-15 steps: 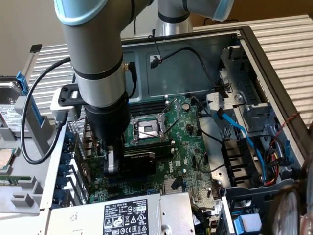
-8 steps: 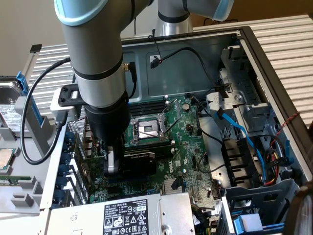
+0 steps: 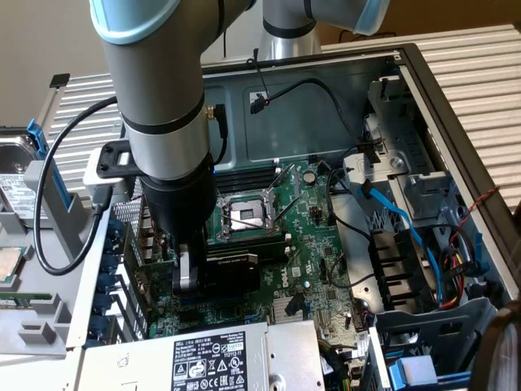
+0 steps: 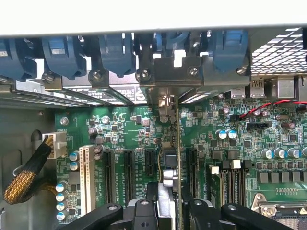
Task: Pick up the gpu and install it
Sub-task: 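Insert the gpu into the slot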
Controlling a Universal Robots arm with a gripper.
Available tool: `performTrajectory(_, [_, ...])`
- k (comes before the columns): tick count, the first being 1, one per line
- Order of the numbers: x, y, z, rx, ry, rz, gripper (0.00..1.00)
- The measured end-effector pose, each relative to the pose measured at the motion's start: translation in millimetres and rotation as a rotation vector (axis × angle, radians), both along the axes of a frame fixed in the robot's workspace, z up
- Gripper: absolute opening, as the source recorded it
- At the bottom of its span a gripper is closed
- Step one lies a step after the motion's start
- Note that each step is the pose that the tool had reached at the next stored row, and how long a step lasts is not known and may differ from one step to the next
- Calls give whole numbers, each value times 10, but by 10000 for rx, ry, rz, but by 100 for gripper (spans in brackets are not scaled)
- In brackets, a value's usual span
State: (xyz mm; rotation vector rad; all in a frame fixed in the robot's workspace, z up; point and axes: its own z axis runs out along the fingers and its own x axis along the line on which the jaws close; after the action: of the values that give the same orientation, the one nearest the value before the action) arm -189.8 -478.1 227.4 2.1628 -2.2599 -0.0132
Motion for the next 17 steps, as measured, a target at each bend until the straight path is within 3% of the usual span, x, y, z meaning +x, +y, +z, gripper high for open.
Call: performTrajectory(17, [0,-10,0,32,0,1,29])
